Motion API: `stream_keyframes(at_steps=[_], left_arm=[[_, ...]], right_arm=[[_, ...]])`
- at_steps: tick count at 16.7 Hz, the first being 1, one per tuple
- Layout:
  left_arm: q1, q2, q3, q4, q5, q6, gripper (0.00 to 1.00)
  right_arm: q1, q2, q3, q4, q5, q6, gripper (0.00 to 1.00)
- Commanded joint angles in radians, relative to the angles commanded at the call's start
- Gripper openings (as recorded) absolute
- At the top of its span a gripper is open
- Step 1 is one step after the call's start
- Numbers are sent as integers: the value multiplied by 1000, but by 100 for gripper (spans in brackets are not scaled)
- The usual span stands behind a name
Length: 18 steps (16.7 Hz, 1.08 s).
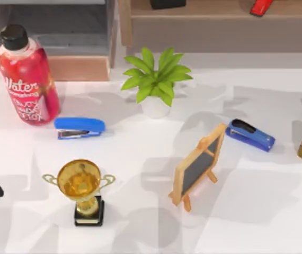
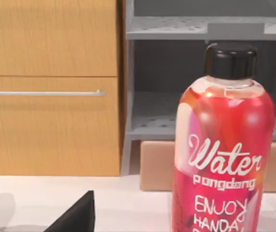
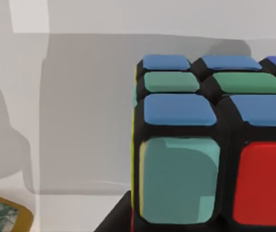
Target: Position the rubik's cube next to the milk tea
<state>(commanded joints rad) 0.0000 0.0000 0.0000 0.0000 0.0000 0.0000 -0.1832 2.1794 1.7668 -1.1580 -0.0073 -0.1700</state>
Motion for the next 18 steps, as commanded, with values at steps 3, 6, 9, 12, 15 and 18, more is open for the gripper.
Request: stream_keyframes(at_steps=[3,6,9,12,15,18], left_arm=[[0,0,0,0,0,0,100],[0,0,0,0,0,0,100],[0,0,0,0,0,0,100],[0,0,0,0,0,0,100],[0,0,0,0,0,0,100],[0,0,0,0,0,0,100]], right_arm=[[0,0,0,0,0,0,30],[0,0,0,0,0,0,53],[0,0,0,0,0,0,75],[0,0,0,0,0,0,98],[0,0,0,0,0,0,100],[0,0,0,0,0,0,100]])
